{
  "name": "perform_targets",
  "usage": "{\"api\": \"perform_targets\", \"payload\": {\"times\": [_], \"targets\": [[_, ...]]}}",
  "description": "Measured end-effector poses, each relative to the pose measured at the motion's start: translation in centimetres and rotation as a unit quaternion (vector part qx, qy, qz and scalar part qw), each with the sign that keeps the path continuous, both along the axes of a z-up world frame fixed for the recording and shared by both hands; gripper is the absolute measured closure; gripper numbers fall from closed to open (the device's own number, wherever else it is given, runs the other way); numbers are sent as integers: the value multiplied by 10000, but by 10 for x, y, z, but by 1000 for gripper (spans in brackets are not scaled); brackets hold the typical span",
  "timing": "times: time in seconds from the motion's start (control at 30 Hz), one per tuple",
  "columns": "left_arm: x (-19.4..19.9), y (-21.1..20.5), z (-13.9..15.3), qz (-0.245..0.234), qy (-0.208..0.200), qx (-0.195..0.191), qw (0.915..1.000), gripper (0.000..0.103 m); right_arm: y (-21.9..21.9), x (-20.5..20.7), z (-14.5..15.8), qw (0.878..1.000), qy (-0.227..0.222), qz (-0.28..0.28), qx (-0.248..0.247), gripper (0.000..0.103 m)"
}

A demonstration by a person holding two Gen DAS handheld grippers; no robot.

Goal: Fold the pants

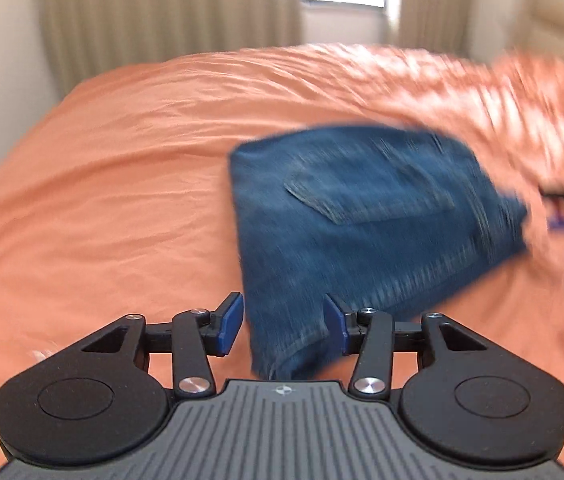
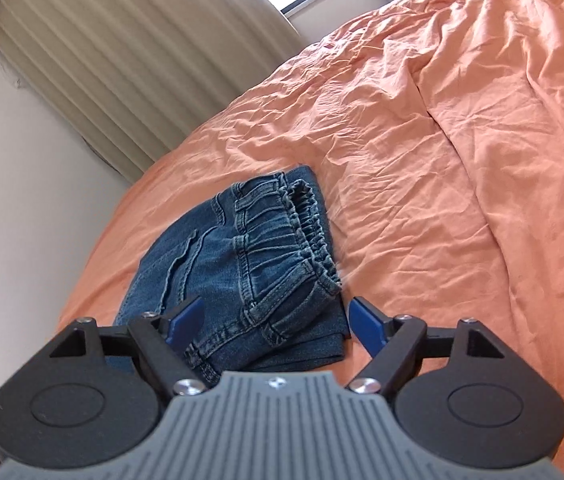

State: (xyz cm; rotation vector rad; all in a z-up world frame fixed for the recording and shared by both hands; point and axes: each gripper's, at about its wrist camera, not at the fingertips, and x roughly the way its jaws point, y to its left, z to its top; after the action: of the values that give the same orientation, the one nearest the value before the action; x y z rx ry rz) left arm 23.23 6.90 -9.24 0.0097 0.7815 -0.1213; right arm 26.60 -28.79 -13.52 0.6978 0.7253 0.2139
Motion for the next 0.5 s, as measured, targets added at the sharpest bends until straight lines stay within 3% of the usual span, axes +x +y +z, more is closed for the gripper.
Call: {"api": "perform_targets", "payload": {"times": [0.1, 0.23, 0.4, 0.5], "targets": [[26, 28, -8, 470, -81, -995, 9939, 44, -16, 11, -8, 9986, 130, -108, 494, 27], [59, 60, -28, 933, 57, -1986, 9756, 43, -31, 29, -23, 9944, 319, -186, 989, 33], [96, 84, -63, 1095, 531, -2831, 9513, 42, -36, 58, -48, 9884, 626, -145, 1376, 35], [112, 93, -85, 1047, 752, -3320, 9344, 39, -36, 72, -60, 9836, 772, -22, 1631, 44]]}}
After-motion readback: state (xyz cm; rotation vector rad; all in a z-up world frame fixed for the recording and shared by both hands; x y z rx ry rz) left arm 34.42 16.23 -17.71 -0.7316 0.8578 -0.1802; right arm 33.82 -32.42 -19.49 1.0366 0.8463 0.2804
